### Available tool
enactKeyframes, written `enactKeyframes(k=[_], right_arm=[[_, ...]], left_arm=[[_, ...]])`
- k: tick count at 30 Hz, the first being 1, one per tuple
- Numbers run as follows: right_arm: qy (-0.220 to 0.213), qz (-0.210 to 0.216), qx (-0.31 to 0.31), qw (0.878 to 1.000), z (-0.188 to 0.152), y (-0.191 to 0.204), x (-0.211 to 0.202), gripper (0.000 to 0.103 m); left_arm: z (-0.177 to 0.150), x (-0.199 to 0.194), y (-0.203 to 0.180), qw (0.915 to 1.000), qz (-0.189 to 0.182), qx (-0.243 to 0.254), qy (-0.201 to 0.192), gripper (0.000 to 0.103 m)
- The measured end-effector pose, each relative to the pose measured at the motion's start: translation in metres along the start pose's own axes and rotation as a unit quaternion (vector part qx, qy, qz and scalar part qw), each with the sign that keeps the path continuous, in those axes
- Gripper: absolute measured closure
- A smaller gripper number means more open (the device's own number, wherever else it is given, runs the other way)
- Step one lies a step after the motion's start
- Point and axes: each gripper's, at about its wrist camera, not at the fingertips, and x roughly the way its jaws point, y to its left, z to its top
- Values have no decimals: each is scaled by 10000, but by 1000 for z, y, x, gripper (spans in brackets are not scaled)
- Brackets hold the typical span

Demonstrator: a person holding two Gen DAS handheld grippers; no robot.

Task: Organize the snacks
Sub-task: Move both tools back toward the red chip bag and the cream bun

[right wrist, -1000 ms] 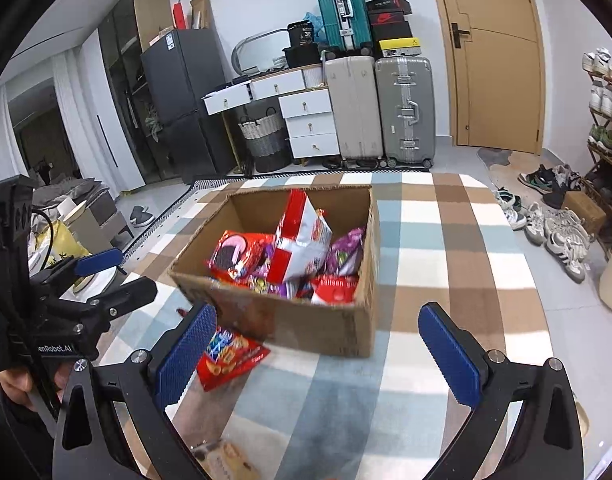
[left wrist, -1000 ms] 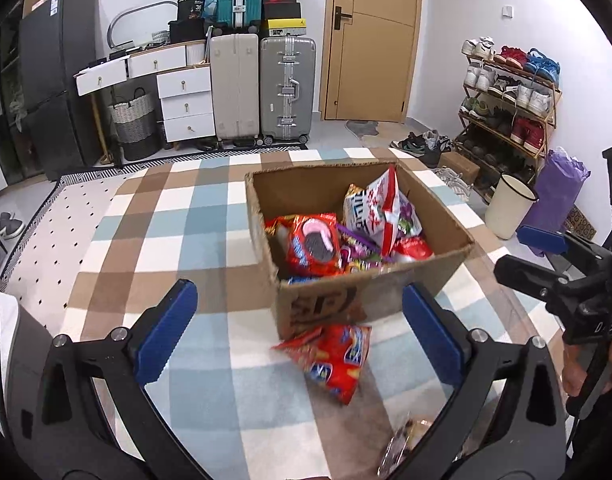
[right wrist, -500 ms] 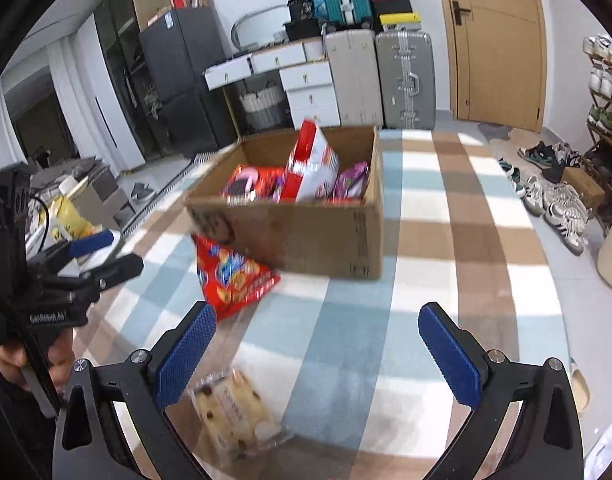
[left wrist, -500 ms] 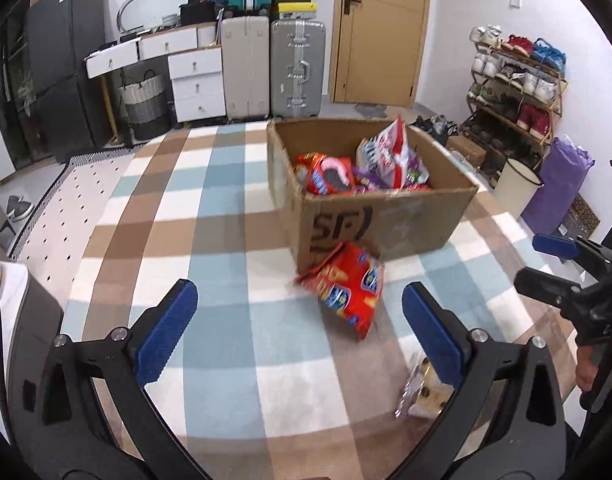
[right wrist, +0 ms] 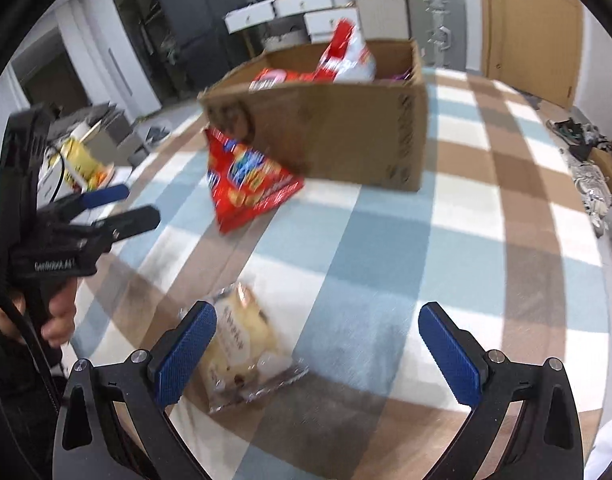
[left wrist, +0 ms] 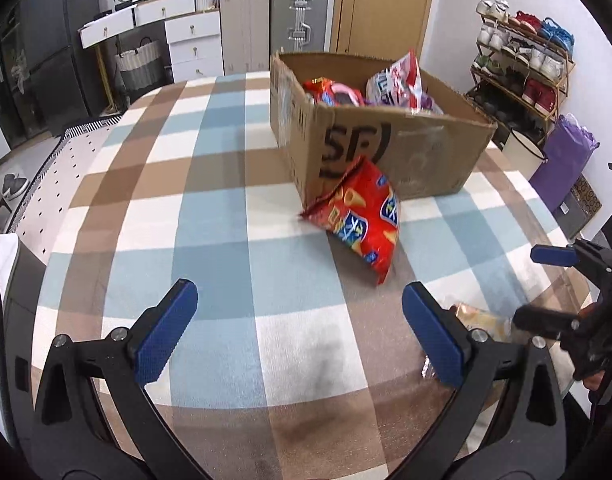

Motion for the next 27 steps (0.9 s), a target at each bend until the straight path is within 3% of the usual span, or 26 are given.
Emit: enactKeyframes(k=[8, 11, 25, 27], right_arm=[[505, 252, -652, 9963, -12, 25, 26, 0], [615, 125, -928, 9937, -15, 32, 35, 0], [575, 233, -1204, 9908, -12, 32, 39, 0], [565, 84, -1236, 9907, -12, 34, 42, 1]], left_arm=[[-7, 16, 2, 9997, -16, -10, 247, 1], [-7, 20, 2, 9996, -15, -26, 278, 1], [-2, 41, -3, 9988, 6, 20, 479, 1], [-3, 44, -4, 9987, -3, 24, 506, 1]])
